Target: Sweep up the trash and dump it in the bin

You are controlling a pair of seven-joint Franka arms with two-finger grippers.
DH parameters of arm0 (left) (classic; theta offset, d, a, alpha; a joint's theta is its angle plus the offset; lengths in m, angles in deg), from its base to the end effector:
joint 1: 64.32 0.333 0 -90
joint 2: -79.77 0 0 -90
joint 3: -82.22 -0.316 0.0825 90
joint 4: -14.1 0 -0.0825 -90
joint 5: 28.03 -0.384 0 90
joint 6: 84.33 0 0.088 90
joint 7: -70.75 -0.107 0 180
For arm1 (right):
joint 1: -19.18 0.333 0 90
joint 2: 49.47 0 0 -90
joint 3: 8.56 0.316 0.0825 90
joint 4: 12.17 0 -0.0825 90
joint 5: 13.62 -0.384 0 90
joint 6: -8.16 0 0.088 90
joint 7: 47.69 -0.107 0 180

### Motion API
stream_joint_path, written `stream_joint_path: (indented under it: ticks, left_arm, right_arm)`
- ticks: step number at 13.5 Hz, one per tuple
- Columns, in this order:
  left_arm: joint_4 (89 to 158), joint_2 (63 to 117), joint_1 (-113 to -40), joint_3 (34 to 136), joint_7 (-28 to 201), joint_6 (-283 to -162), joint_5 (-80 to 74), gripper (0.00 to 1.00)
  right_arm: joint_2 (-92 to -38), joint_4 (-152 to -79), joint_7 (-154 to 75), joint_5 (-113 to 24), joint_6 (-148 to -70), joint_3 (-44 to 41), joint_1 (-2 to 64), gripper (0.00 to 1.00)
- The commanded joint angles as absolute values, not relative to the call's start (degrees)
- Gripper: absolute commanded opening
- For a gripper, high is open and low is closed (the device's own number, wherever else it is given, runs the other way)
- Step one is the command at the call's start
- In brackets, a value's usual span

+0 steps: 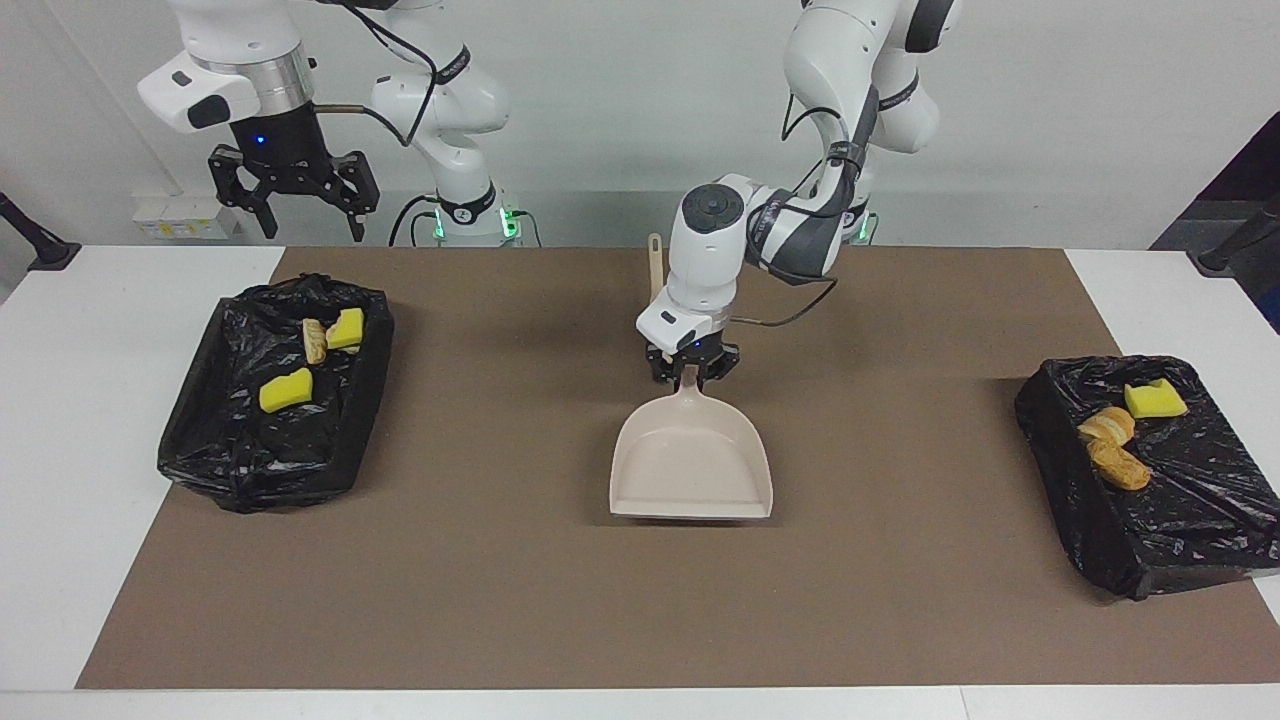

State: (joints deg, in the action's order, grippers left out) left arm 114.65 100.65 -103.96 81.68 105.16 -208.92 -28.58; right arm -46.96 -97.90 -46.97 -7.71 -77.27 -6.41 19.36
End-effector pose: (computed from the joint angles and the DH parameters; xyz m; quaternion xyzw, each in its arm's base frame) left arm 0.5076 -0.4127 0.3670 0.9986 -0.0439 0.0255 0.0119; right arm 0.5322 0.0105 0.6766 0.9982 0.0215 0.0200 0.0518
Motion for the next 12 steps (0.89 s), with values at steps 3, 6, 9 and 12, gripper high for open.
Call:
stream_joint_path:
  ticks: [3,6,9,12]
  left_arm:
    - [110.2,105.2,-105.6,80.6,107.2,-210.4,-27.4,0.0]
    - [110.9,105.0,-105.1,80.6,107.1,-209.8,-27.2,0.5]
    - [110.9,103.6,-103.9,80.5,106.5,-209.5,-27.1,1.0]
    - [111.0,99.3,-100.4,80.3,104.0,-207.2,-27.2,1.0]
  right_arm:
    - [-44.0,-102.1,-44.1,-11.6,-76.8,-6.6,16.6,1.0]
    - [-41.9,-105.9,-44.4,-11.7,-76.8,-6.5,16.8,1.0]
    - [-41.4,-106.7,-44.6,-11.8,-76.7,-6.5,17.2,1.0]
    - [-41.9,-105.9,-44.3,-11.9,-76.8,-6.4,17.2,1.0]
